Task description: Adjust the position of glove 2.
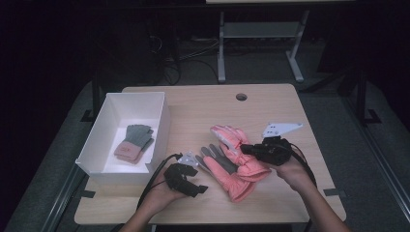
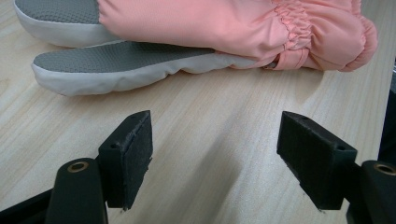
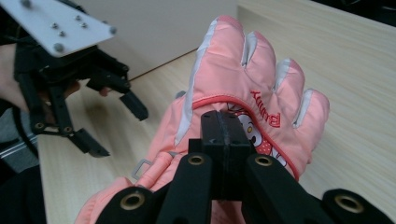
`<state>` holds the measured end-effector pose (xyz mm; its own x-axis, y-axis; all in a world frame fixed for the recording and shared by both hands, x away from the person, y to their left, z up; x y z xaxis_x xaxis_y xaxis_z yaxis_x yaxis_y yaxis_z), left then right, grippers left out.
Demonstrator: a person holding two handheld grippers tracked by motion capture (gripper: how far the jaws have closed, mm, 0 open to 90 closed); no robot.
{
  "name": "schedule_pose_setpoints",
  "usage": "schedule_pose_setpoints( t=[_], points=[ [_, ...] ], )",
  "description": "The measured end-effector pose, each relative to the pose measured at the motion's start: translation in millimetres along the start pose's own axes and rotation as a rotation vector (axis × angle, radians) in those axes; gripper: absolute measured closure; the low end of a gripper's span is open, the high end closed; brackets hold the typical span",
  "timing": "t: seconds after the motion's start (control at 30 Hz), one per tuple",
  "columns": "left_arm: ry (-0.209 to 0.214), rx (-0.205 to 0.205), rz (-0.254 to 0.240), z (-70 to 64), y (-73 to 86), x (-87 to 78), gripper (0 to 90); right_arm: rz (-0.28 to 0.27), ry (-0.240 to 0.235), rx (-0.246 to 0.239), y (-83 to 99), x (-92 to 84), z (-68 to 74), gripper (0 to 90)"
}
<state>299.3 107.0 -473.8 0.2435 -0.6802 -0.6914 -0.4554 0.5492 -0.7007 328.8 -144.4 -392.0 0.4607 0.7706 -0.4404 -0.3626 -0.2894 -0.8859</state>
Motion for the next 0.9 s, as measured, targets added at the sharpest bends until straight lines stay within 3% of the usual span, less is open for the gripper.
schedule_pose_setpoints(
  t=[0.47,0.9],
  points=[
    [-0.003,0.001,0.003,0.3,0.0,-0.5,26.4,0.069,-0.083,-0.060,2.4,22.9,23.4,90.0],
    [-0.007,0.000,0.001,0.7,0.1,-0.6,26.4,0.157,-0.088,-0.100,15.0,40.5,29.9,90.0]
  ],
)
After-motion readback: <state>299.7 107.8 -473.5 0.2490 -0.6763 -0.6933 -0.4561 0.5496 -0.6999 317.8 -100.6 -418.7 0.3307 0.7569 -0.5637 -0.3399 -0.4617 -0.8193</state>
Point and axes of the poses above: each handheld gripper's, and its own axes: x roughly forward along the jaws, y roughly out of its underside, z roughly to its left, the point moved 4 cm from there along x, roughly forward along the jaws, and after that the axes turned 7 degrees about -z, right-handed, at the moved point
